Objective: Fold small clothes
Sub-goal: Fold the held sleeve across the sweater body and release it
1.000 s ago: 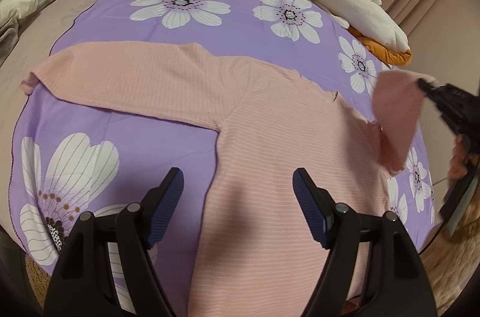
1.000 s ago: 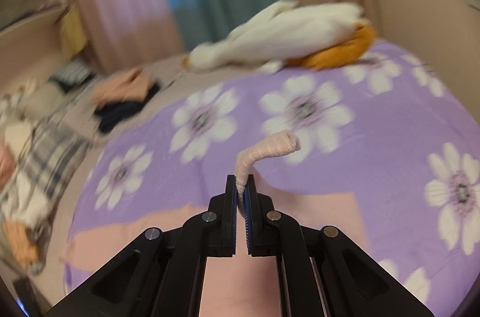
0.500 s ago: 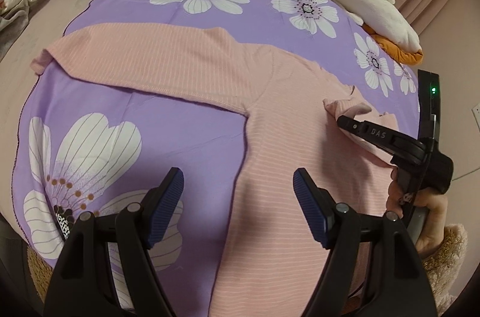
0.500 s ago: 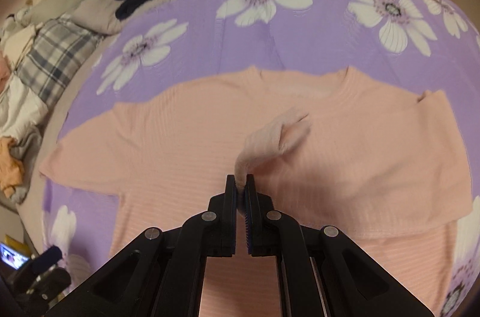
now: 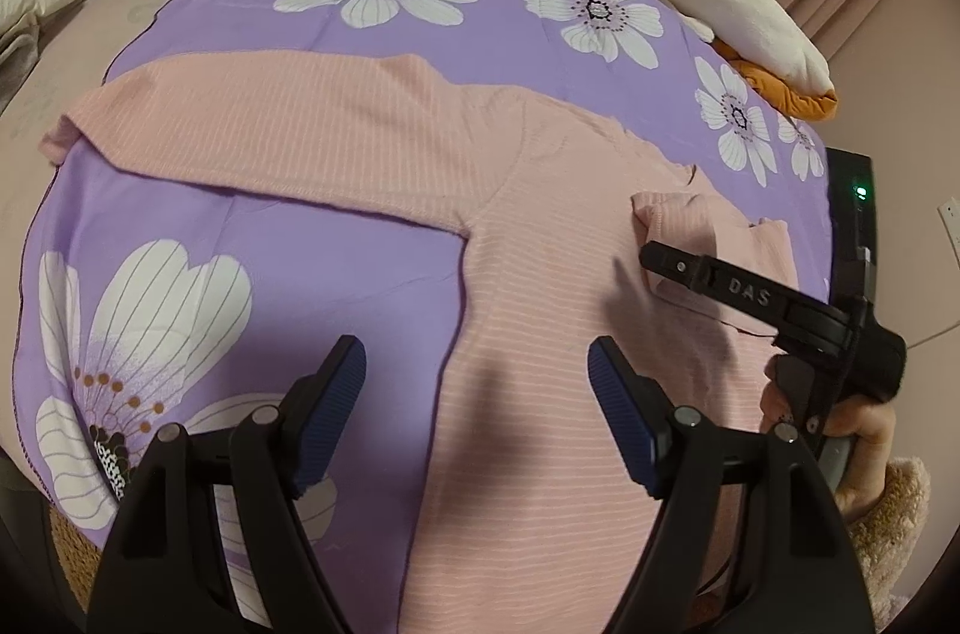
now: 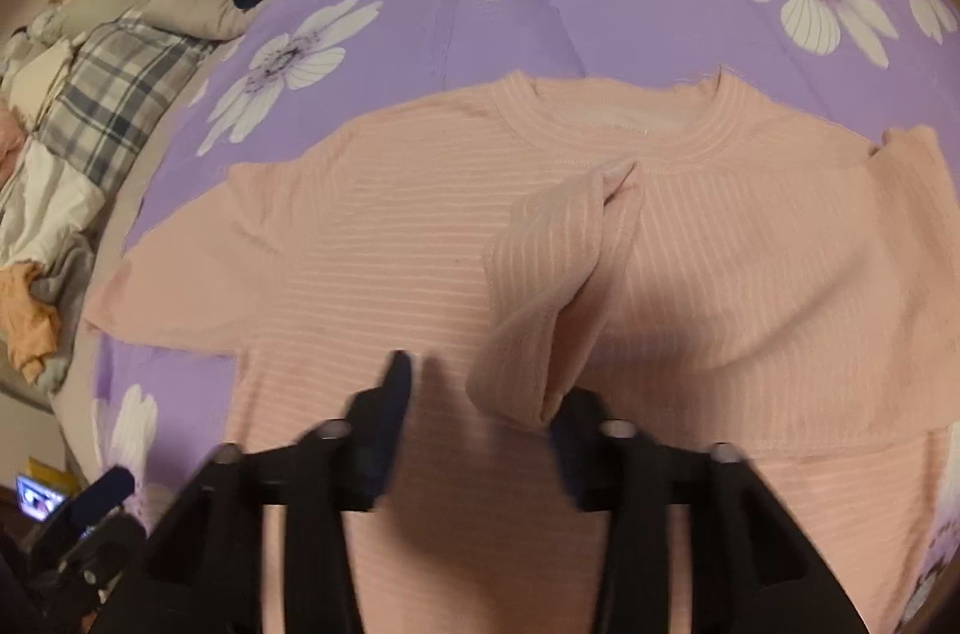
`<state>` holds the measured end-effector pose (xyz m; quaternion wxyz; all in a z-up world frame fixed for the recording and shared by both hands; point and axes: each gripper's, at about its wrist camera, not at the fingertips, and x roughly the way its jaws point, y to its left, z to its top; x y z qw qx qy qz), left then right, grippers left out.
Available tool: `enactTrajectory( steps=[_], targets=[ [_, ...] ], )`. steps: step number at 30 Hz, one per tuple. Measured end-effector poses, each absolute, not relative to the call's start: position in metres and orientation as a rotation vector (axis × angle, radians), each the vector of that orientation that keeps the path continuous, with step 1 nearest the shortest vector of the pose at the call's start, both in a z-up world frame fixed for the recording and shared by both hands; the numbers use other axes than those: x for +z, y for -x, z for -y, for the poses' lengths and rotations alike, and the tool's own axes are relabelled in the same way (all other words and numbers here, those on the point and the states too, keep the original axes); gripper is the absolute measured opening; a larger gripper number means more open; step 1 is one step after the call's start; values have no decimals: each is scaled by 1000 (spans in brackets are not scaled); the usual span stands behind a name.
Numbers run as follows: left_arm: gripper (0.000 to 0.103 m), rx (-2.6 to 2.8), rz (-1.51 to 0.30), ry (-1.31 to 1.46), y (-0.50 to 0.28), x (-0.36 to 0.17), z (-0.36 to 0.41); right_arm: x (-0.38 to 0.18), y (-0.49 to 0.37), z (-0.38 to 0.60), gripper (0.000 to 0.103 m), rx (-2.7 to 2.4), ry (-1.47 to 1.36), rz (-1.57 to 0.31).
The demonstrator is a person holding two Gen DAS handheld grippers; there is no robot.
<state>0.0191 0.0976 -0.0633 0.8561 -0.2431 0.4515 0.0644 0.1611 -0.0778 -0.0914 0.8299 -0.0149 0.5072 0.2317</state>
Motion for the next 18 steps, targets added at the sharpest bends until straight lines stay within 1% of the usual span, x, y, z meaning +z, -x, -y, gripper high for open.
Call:
enactTrajectory(
  steps=[4, 8, 14, 18],
  targets=[
    [77, 121, -942, 496, -28, -57, -93, -79, -156, 87, 51, 479, 44, -1036],
    [79, 98, -926, 471, -39, -49, -87, -66, -154, 102, 61, 453, 45, -993],
    [83, 46, -911, 436, -59, -37, -71, -52, -154, 148, 65, 385, -70, -986],
    [83, 14, -916, 385, -78, -34, -54, -46, -150, 187, 65, 284, -145, -949]
  ],
)
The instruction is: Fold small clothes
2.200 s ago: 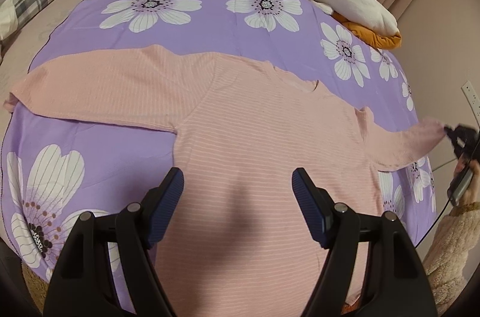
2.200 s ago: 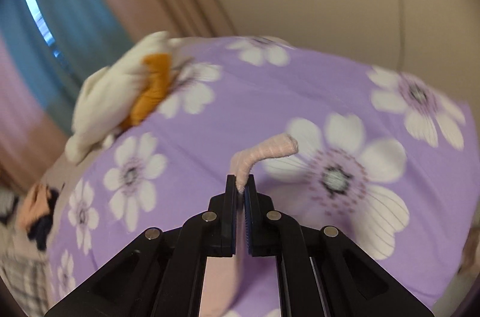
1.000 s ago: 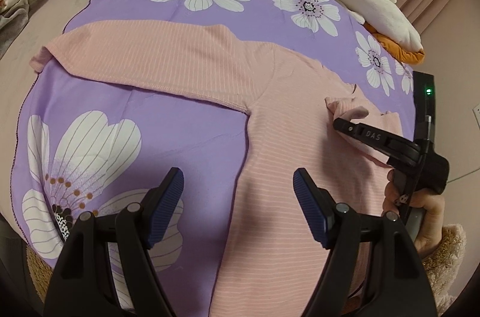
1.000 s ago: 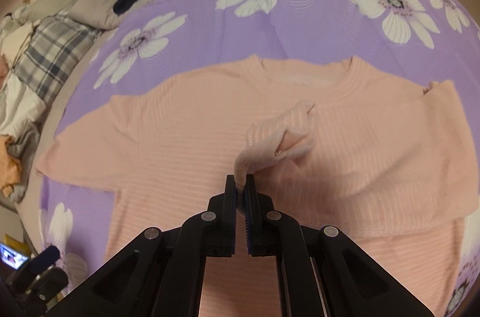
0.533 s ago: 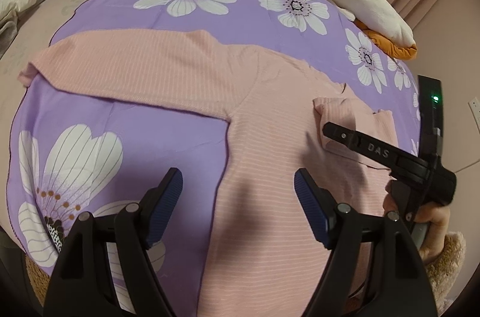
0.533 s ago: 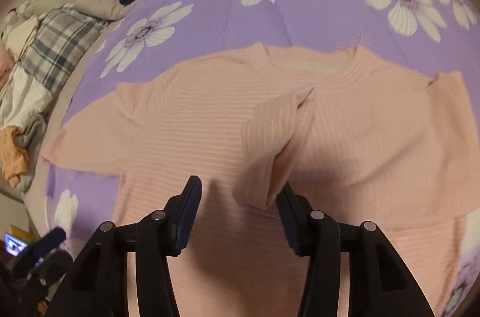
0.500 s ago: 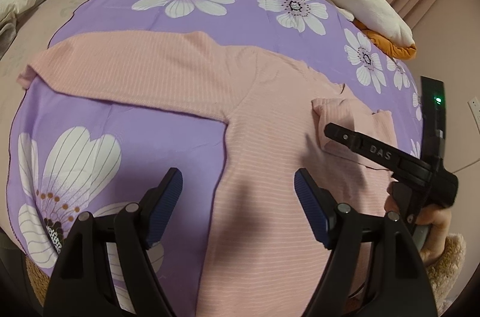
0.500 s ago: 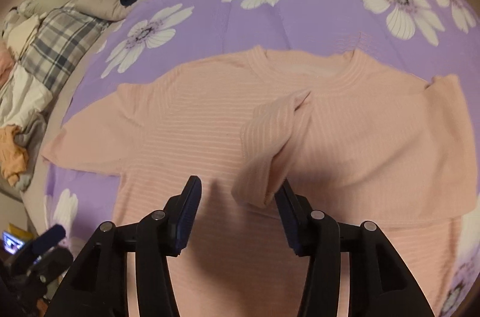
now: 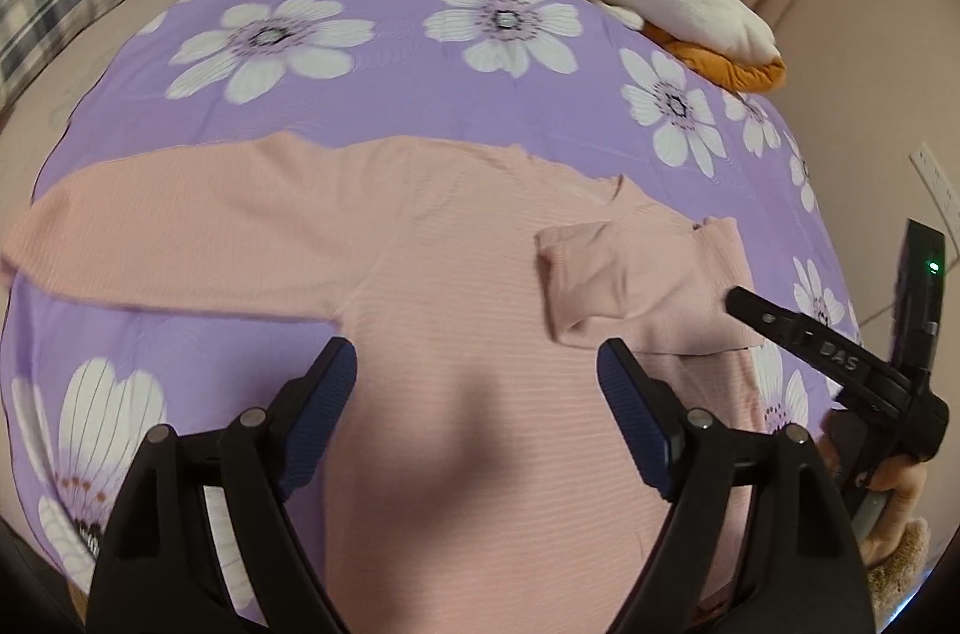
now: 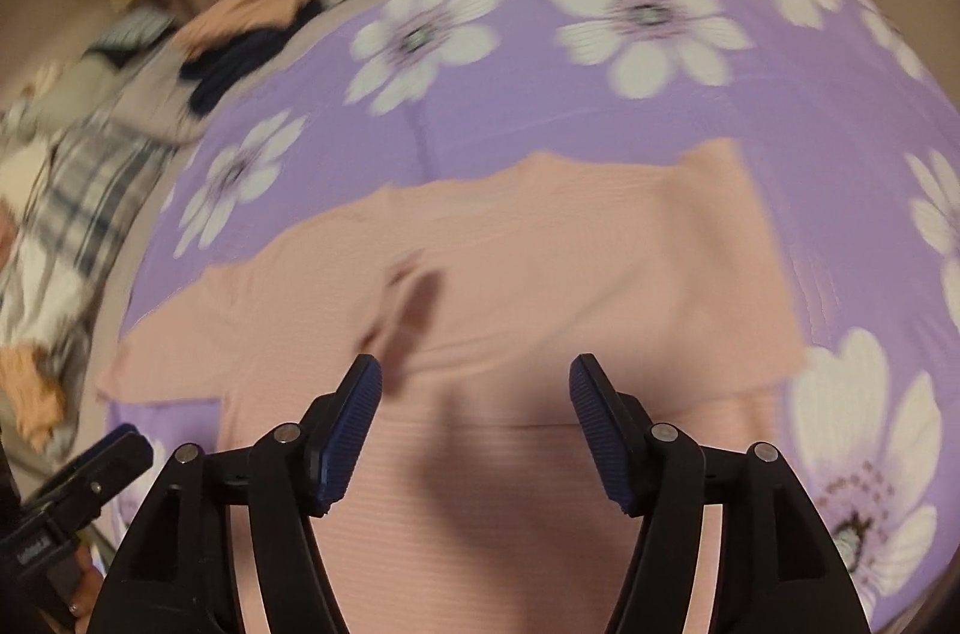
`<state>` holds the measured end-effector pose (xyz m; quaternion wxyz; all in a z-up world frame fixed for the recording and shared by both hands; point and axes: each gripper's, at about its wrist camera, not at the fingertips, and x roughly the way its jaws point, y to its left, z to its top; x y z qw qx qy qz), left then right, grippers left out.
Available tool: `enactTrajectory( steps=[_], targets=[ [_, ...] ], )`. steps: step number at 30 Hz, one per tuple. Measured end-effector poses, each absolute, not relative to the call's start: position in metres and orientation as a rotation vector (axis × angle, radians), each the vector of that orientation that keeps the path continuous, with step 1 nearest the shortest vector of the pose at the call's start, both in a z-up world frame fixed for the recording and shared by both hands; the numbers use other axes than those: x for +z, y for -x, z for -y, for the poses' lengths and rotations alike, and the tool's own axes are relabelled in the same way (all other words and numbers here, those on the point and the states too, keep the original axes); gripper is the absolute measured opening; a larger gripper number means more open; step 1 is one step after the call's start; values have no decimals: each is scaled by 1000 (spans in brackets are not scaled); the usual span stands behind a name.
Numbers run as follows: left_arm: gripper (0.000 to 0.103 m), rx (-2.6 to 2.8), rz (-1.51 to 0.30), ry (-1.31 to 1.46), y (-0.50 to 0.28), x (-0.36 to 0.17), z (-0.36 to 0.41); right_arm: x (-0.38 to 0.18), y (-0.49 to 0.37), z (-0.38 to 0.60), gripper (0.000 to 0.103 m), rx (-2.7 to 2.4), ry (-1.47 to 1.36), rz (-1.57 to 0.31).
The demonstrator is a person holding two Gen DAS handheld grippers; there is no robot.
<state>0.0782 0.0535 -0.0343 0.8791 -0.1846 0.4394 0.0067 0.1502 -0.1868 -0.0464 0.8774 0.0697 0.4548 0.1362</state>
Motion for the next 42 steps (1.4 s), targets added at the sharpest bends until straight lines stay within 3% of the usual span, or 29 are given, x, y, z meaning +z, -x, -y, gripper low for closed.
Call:
enactTrajectory(
  steps=[16, 19, 22, 25, 26, 27, 33, 42],
  targets=[
    [78, -70, -1068, 224, -165, -86, 25, -63, -150, 274, 65, 85, -286, -949],
    [73, -55, -1070, 218, -174, -92, 24, -66, -149, 281, 65, 74, -297, -950],
    [59, -50, -1068, 231, -183, -96, 19, -69, -150, 287, 65, 63, -312, -956],
    [40, -63, -1079, 261, -191, -102, 15, -72, -149, 289, 65, 68, -326, -961],
    [24, -72, -1083, 261, -192, -103, 15, -72, -149, 289, 65, 70, -328, -962],
    [21, -67, -1085, 258, -192, -103, 16, -73, -149, 289, 65, 70, -330, -963],
    [14, -62, -1021, 285, -185, -86, 11, -76, -147, 294, 65, 64, -347, -968],
    [12, -116, -930, 328, -179, -41, 6, -72, -147, 292, 65, 73, -350, -958]
  ],
)
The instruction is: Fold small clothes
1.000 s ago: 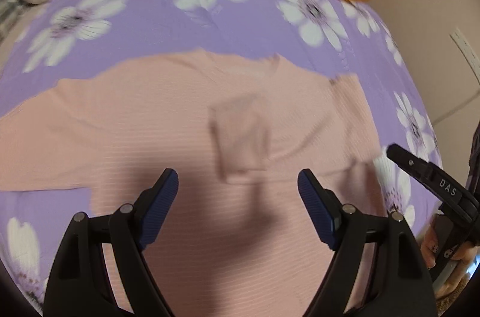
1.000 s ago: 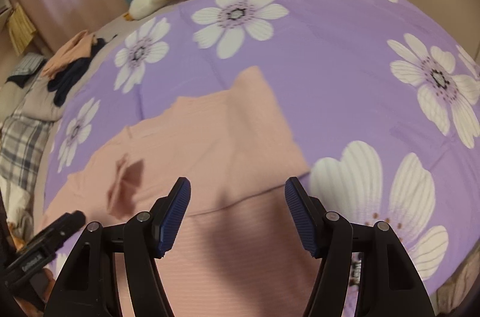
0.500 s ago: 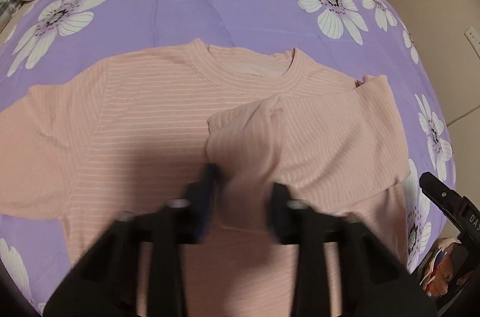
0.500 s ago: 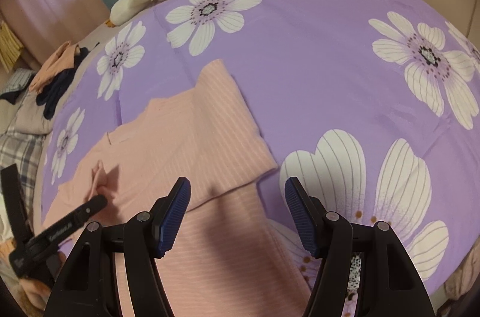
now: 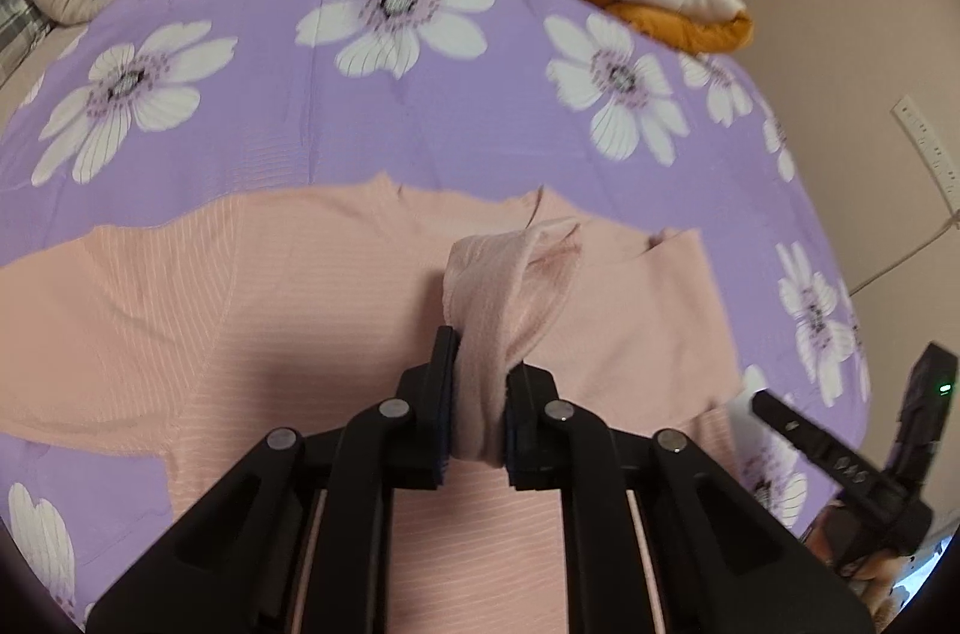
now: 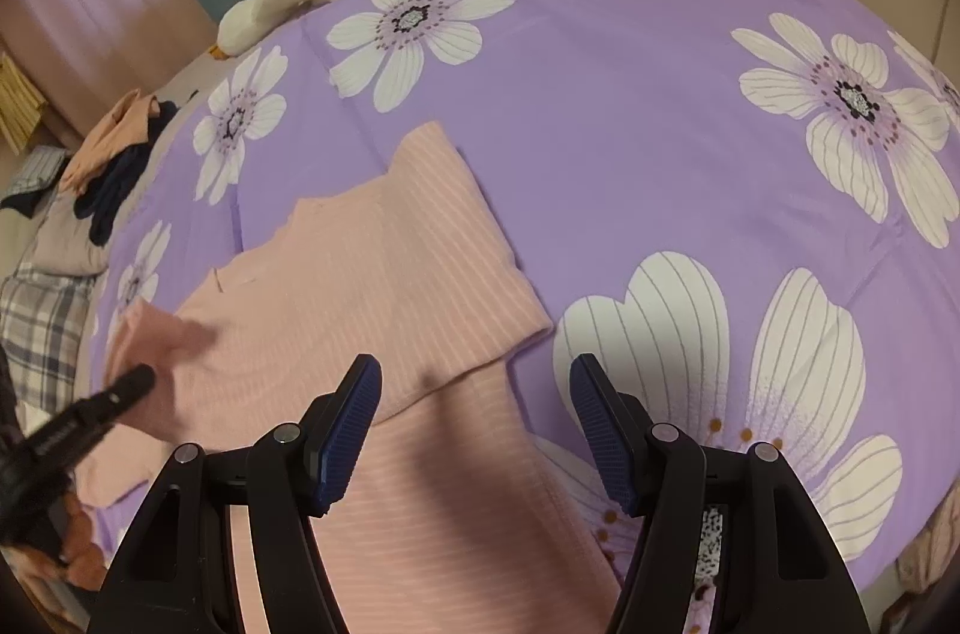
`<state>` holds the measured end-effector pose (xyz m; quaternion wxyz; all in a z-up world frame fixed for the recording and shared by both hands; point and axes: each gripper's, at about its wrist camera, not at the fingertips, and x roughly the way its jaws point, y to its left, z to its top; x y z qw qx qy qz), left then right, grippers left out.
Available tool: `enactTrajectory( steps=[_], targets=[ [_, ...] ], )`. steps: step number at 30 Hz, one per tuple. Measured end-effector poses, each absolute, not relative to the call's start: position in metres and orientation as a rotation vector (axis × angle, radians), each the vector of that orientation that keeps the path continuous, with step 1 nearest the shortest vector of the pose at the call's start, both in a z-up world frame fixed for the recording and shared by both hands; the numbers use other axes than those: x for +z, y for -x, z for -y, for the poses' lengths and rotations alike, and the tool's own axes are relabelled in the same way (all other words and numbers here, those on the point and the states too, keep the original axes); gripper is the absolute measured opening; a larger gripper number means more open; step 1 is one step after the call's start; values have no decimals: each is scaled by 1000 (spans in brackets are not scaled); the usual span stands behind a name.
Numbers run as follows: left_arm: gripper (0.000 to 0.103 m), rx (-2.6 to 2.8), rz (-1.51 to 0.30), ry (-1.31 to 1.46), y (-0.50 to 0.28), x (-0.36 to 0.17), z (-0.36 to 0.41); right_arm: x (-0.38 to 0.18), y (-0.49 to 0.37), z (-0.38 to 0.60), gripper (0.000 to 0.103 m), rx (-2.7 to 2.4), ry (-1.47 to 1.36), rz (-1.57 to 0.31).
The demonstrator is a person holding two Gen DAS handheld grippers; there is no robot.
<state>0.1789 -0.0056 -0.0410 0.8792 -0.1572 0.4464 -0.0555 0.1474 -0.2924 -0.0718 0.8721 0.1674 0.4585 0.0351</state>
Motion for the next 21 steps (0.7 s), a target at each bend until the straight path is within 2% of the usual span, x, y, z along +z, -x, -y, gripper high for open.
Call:
enactTrajectory(
  steps=[10, 21],
  targets=[
    [12, -120, -830, 393, -175, -3, -17, -72, -147, 297, 65, 78, -375, -956],
    [12, -66, -805, 442, -164, 0, -53, -89, -157, 293, 65, 99, -411, -1005]
  ],
)
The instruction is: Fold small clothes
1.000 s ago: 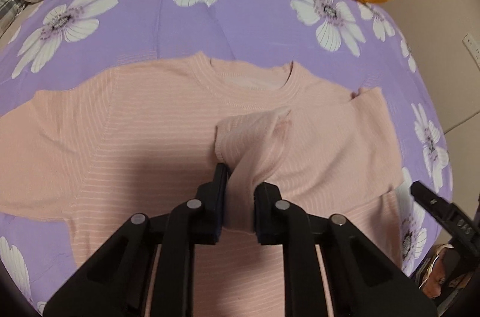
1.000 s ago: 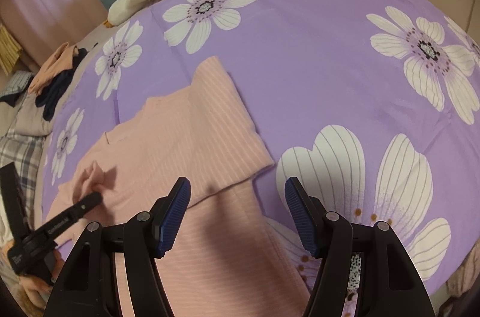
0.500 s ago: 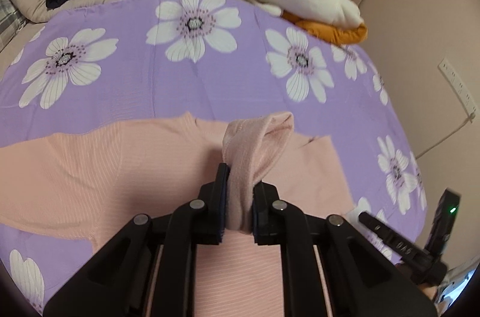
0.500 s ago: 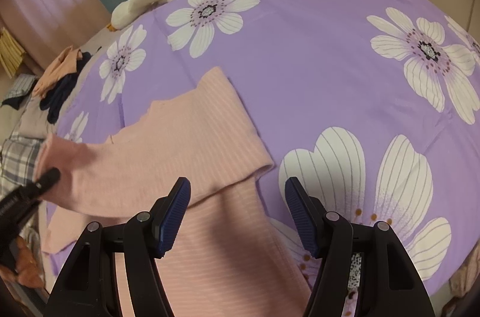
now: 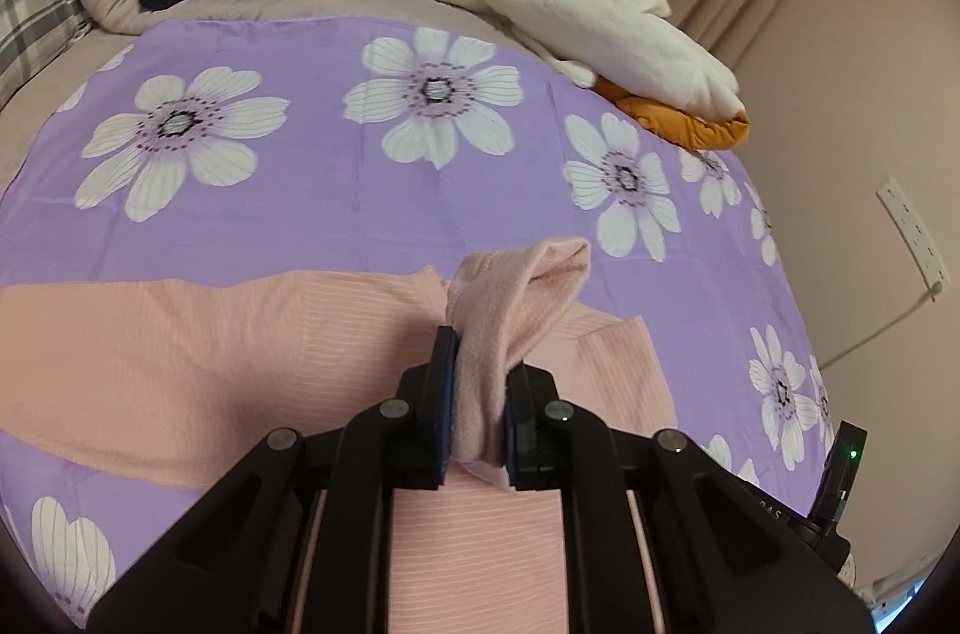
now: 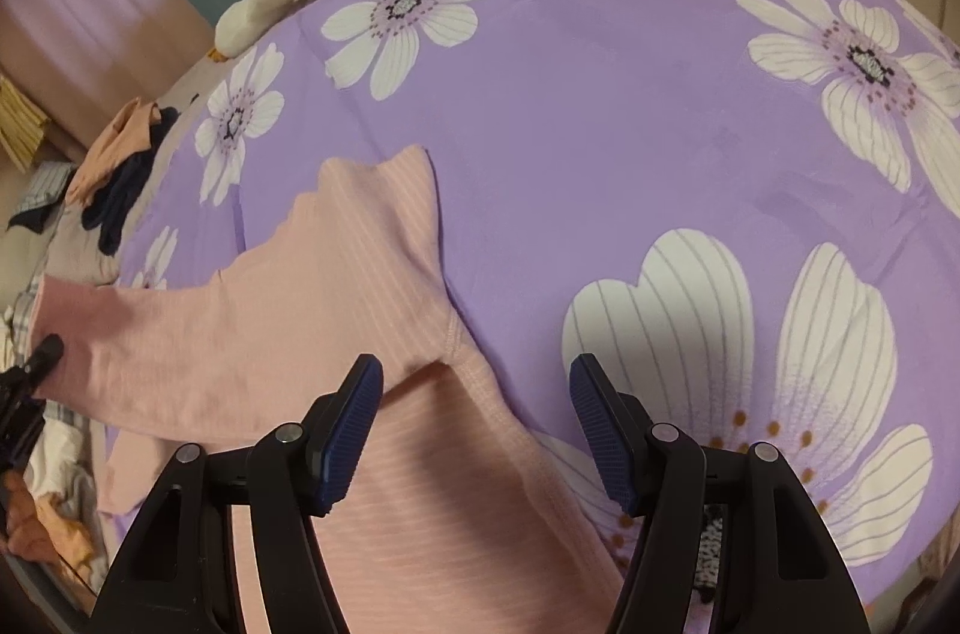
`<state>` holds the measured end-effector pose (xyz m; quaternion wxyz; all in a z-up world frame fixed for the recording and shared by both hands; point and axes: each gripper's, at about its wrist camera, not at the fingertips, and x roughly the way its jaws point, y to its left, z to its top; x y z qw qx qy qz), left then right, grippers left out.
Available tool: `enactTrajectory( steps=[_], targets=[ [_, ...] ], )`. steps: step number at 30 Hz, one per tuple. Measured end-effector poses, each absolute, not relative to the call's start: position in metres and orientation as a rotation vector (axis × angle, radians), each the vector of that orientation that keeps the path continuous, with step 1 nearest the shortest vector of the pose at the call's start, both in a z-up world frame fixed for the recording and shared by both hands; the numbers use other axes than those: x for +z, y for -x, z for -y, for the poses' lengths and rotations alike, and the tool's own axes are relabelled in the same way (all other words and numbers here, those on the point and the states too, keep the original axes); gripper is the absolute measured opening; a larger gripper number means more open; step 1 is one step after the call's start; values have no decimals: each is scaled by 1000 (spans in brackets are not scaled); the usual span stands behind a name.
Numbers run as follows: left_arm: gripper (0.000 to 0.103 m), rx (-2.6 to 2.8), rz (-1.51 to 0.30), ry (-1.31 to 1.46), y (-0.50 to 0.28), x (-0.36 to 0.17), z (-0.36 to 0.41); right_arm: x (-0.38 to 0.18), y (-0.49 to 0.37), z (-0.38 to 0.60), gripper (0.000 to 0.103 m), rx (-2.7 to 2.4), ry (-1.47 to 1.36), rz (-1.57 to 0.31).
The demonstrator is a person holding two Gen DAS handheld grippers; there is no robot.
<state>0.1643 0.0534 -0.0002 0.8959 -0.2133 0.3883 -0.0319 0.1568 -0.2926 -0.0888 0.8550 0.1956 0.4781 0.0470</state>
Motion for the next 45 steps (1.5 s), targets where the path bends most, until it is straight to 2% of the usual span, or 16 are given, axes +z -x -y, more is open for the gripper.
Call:
enactTrajectory(
  steps=[9, 19, 25, 27, 30, 45],
  targets=[
    [12, -6, -805, 508, -155, -13, -87, -97, -161, 285, 65, 106, -390, -1031],
    [12, 38, -869, 590, -151, -50, -117, -101, -164, 276, 65, 115, -362, -1041],
    [13, 64, -910, 585, -150, -69, -123, -103, -166, 269, 61, 110, -332, -1048],
    [8, 90, -919, 572, -149, -73, -126, -103, -166, 267, 60, 104, -320, -1048],
    [8, 105, -932, 578, -148, -80, -133, -102, -166, 265, 57, 102, -311, -1048],
    [8, 157, -991, 586, -144, -106, -151, -103, -167, 258, 56, 93, -286, -1056]
  ],
)
